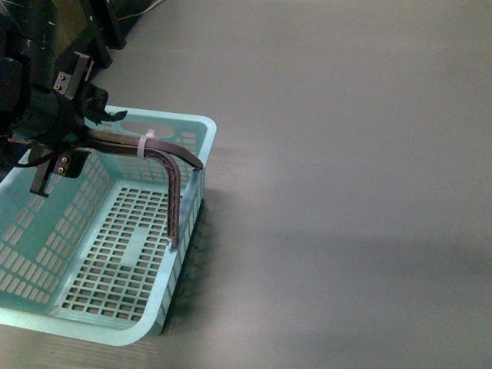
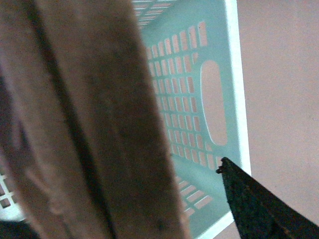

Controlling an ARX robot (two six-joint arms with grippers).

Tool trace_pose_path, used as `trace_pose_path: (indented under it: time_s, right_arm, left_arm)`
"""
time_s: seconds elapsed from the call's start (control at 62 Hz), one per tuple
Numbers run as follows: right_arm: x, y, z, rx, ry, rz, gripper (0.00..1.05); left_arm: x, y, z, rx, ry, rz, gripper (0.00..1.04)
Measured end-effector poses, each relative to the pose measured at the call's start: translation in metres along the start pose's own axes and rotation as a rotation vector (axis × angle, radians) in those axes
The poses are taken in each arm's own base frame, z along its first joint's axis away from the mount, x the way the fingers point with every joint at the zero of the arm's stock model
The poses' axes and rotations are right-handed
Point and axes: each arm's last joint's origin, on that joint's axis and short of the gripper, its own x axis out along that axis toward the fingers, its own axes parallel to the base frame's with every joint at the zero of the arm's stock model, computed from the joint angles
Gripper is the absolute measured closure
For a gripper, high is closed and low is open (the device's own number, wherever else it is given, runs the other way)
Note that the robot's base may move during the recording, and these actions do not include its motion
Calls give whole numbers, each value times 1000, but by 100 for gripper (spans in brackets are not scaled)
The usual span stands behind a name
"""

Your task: Pick lemon and mango into basket

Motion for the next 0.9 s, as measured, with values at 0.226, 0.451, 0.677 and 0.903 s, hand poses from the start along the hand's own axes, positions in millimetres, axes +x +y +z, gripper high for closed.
trace_pose_path:
  time_s: [0.226, 0.451, 0.677, 0.903]
  right_arm:
    - [0, 0, 0, 0, 0, 0, 9]
    - [0, 0, 0, 0, 0, 0, 9]
    - [0, 0, 0, 0, 0, 0, 9]
    - [0, 0, 0, 0, 0, 0, 9]
  left_arm:
    - [0, 0, 0, -39, 1, 3, 89]
    - [-32, 9, -8, -8, 43, -58, 90]
    - [-128, 13, 3, -69, 64, -192, 90]
    - [-228, 12, 30, -143, 48, -315, 90]
